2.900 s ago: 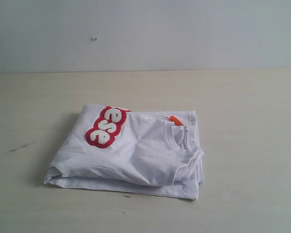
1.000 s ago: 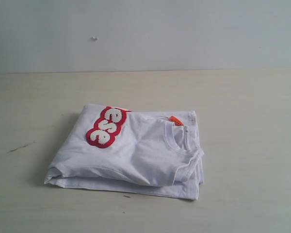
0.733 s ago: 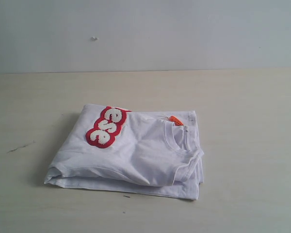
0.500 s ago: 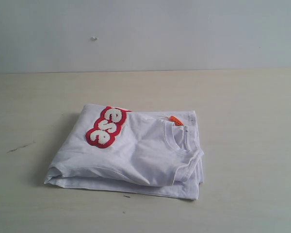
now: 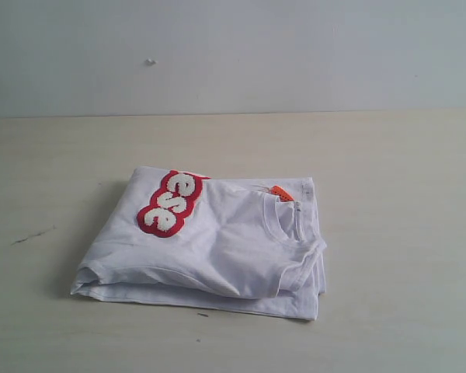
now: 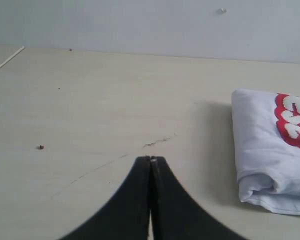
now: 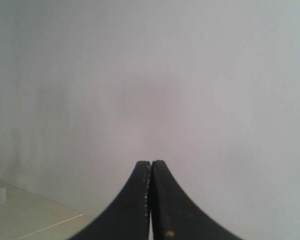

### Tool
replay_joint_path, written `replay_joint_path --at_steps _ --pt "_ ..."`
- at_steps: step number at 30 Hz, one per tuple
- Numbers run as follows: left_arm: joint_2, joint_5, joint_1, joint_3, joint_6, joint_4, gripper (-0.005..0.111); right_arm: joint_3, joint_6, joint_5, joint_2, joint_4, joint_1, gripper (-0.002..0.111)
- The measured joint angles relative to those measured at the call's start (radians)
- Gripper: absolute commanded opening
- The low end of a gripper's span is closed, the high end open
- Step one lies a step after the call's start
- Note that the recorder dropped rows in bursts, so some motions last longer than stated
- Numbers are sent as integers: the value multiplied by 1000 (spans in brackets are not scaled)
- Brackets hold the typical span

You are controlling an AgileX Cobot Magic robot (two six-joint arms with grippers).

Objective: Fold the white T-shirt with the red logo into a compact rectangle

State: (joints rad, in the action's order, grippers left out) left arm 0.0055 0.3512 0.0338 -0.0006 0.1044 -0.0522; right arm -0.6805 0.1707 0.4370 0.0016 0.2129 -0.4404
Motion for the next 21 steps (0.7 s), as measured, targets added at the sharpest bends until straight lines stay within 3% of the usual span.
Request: replay_joint_path --at_steps 8,14,21 --pt "0 0 0 0 0 0 0 0 2 -7 0 -25 41 0" --pt "0 6 0 0 0 0 0 9 2 -48 0 -48 237 0" --pt "0 6 0 0 0 0 0 65 5 -221 0 -60 481 0"
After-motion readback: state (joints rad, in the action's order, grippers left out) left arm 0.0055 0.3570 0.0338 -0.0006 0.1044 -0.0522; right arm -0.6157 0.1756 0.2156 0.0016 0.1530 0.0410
